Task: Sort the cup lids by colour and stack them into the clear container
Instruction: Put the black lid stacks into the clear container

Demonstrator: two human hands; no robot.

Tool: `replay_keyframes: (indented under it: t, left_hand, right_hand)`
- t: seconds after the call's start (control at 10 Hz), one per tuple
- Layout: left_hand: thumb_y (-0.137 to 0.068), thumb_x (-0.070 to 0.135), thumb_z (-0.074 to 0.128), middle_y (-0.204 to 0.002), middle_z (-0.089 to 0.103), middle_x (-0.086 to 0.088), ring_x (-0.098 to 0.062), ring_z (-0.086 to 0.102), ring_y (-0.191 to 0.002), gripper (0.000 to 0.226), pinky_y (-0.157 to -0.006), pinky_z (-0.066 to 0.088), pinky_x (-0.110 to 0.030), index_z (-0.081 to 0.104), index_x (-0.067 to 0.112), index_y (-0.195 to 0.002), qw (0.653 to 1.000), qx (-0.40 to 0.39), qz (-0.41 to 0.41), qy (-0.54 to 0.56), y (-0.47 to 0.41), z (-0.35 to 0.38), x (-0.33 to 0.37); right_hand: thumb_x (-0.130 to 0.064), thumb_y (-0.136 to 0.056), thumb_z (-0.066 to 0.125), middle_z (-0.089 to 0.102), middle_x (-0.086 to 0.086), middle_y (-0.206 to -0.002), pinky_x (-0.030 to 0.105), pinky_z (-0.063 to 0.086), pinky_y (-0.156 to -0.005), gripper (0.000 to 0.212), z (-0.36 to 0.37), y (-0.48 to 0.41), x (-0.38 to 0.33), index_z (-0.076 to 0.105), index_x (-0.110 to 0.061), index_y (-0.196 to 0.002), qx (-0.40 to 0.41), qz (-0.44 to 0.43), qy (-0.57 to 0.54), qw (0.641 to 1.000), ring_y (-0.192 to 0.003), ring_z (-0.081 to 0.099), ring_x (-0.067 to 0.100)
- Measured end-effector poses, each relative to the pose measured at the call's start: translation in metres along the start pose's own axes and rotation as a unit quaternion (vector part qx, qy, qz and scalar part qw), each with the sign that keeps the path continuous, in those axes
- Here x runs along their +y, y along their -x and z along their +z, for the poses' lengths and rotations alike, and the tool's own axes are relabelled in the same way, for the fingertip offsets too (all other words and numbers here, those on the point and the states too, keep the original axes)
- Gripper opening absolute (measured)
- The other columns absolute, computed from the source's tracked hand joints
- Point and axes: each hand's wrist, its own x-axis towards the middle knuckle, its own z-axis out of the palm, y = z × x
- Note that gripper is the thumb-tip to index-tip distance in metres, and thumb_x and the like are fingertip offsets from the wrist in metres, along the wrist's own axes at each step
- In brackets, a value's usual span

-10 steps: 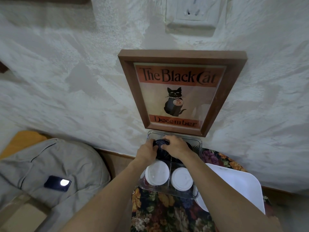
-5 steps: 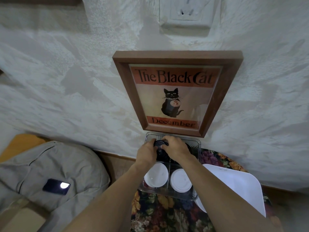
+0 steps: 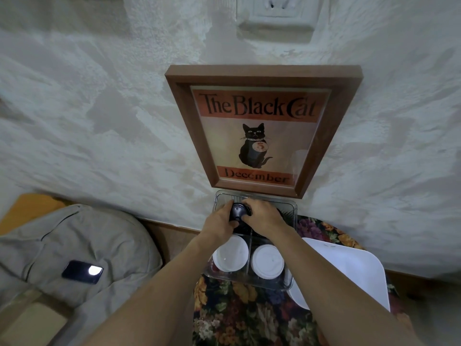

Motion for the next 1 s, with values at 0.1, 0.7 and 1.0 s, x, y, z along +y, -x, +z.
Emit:
replay_keyframes:
  t: [0.1,0.7,1.0]
  left_hand:
    - [-0.1,0.02,0.062,-0.156,0.047,-0.008,-0.031,0.052,-0.134,0.07,-0.104,0.042,-0.036,0.027,0.019,-0.161,0.999,0.006,0.012,-0.033,0.0,0.001,-0.004]
    - [-0.1,0.023,0.062,-0.165,0.032,-0.004,-0.03,0.05,-0.138,0.079,-0.11,0.042,-0.036,0.017,0.019,-0.164,0.995,0.016,0.04,-0.089,0.015,0.001,-0.003]
    - [-0.097,0.026,0.063,-0.15,0.044,-0.007,-0.038,0.06,-0.116,0.062,-0.086,0.049,-0.042,0.033,0.018,-0.151,0.99,0.056,0.091,-0.087,0.023,0.004,-0.002]
  right_hand:
    - [-0.032,-0.094,0.07,0.066,0.002,-0.124,0.038,0.05,-0.083,0.034,0.006,0.0,-0.002,0.059,-0.025,-0.125,0.01,-0.005,0.033,0.999,-0.113,0.063,0.029]
    - [-0.031,-0.099,0.063,0.06,0.006,-0.129,0.042,0.051,-0.09,0.039,0.007,0.029,0.0,0.053,-0.02,-0.134,0.05,-0.04,0.086,0.994,-0.117,0.057,0.031]
    - [-0.029,-0.104,0.055,0.057,0.007,-0.137,0.041,0.049,-0.1,0.038,0.003,0.047,0.006,0.051,-0.017,-0.14,0.06,-0.058,0.108,0.991,-0.126,0.048,0.03]
